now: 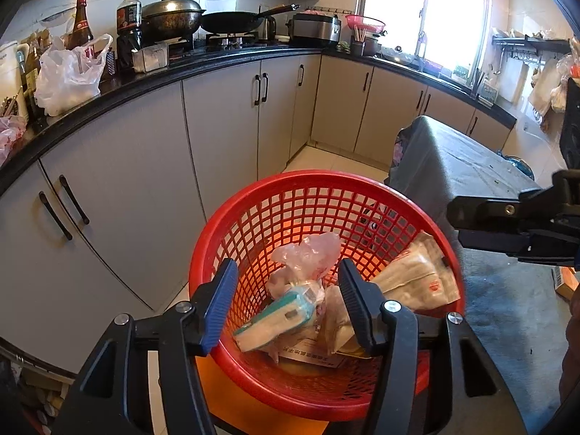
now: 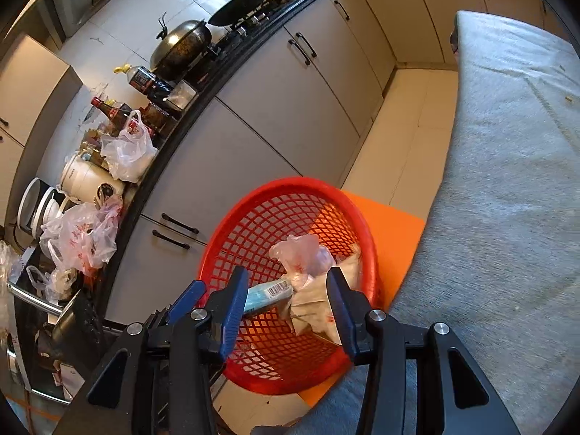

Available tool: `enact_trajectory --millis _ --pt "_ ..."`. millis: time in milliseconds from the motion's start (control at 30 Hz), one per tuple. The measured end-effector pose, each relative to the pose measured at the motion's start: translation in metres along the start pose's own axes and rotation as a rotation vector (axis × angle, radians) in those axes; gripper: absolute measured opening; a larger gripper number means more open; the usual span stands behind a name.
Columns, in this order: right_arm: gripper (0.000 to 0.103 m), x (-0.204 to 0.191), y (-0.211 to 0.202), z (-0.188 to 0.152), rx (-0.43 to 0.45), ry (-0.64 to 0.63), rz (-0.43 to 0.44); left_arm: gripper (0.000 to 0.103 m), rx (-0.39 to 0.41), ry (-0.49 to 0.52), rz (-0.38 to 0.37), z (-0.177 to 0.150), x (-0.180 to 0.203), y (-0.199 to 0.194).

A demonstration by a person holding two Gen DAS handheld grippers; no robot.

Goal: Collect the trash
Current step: 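Move both tools back to the table toward the two orange boxes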

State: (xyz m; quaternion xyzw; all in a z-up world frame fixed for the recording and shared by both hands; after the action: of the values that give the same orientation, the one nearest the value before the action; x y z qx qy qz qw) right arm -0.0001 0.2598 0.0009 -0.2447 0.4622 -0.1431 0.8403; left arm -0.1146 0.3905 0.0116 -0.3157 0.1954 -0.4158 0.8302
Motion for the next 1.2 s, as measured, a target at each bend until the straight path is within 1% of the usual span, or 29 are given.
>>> enact_trajectory --millis 133,233,367,533,567,633,733,1000,1200 --pt "0.051 -0.001 -0.019 -0.007 0.026 -0.021 -0.014 0.06 0.022 0.0 0.0 0.002 0.003 -0.013" --pt "0.053 0.001 -0.035 -0.014 0.048 -0.03 -0.021 0.061 0.037 0.005 -0.005 0.003 0.008 -0.022" --pt "0.053 0.011 -0.06 -0.024 0.074 -0.022 -0.041 0.062 0.055 0.025 -0.023 0.003 0.022 -0.036" --pt "0.053 0.028 -0.097 -0.038 0.122 -0.054 -0.154 0.062 0.076 0.064 -0.048 0.002 0.047 -0.052" --pt "0.053 0.03 -0.105 -0.04 0.135 -0.074 -0.192 0.062 0.079 0.075 -0.052 0.001 0.054 -0.055" --pt "0.053 0.035 -0.123 -0.047 0.174 -0.127 -0.303 0.062 0.084 0.096 -0.06 0.0 0.066 -0.061" --pt "0.054 0.042 -0.148 -0.055 0.225 -0.165 -0.407 0.062 0.09 0.129 -0.07 -0.002 0.086 -0.068" --pt "0.055 0.058 -0.199 -0.077 0.3 -0.235 -0.544 0.063 0.11 0.227 -0.088 -0.009 0.143 -0.09" --pt "0.058 0.07 -0.23 -0.086 0.346 -0.242 -0.586 0.063 0.116 0.294 -0.1 -0.015 0.182 -0.103"
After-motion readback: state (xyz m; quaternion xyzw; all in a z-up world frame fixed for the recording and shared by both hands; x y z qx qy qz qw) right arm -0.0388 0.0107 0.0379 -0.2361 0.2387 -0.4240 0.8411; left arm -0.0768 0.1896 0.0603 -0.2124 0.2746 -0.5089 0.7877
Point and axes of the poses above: each gripper's, at about its wrist camera, not at the fingertips, and y roughly the way its jaws point, x to its right, z to its top, the point moved 3 cm from there along y, roughly the way its jaws point, and after that the axes turned 12 degrees about z, right-handed, at the moved point
